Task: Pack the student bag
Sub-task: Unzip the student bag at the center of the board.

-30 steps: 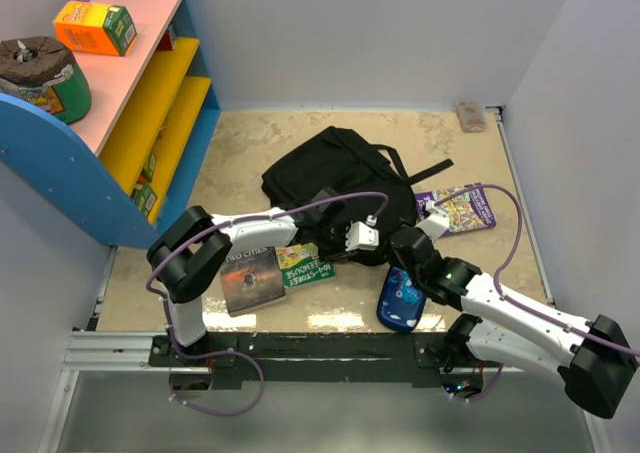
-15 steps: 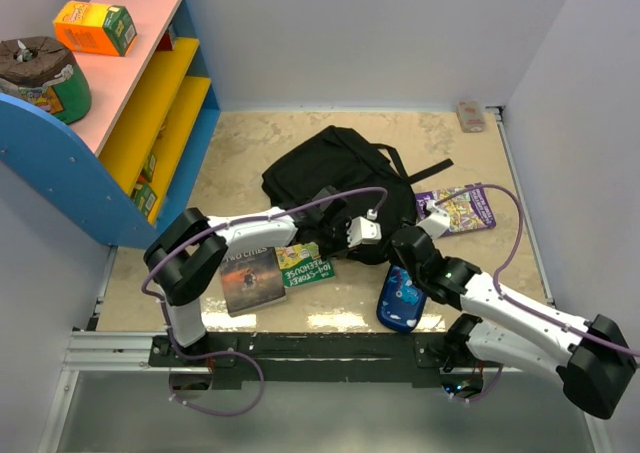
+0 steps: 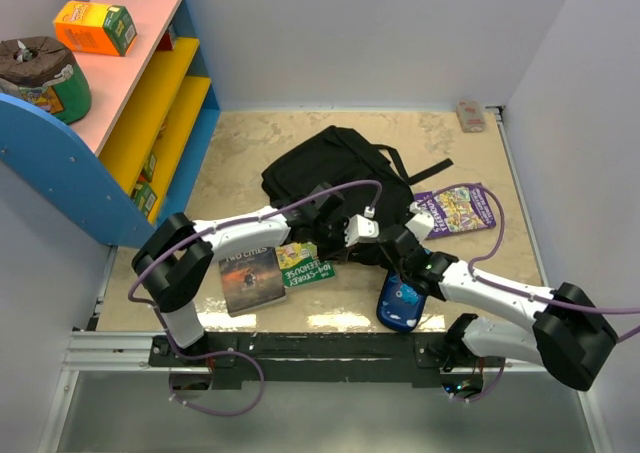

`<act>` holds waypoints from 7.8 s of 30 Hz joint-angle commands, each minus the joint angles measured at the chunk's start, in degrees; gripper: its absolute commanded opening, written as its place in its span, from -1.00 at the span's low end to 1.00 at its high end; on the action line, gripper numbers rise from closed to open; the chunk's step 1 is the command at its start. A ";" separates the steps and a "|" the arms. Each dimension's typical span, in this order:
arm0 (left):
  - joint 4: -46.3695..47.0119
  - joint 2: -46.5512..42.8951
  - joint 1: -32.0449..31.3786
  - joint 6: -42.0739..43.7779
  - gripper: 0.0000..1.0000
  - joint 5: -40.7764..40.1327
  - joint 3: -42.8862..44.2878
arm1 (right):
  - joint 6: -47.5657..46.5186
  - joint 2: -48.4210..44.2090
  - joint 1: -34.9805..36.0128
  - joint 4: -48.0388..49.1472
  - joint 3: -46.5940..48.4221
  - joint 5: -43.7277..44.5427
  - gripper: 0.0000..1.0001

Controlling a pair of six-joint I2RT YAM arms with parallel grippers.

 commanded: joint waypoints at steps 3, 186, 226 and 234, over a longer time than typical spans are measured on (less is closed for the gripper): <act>-0.91 1.85 0.14 -3.23 -1.00 6.68 2.59 | 0.74 2.04 -0.21 3.58 -0.48 -1.13 -0.61; 2.43 5.38 9.81 8.70 -1.00 -4.03 8.41 | 8.38 -11.40 -6.98 12.11 -1.89 7.22 -1.00; 17.19 6.95 3.84 0.80 -0.10 1.16 8.31 | 11.11 -7.27 -12.08 8.96 0.93 -10.10 -1.00; 20.81 7.31 3.31 -0.87 -0.22 -0.35 8.22 | 12.87 -6.74 -14.18 7.71 2.24 -12.91 -1.00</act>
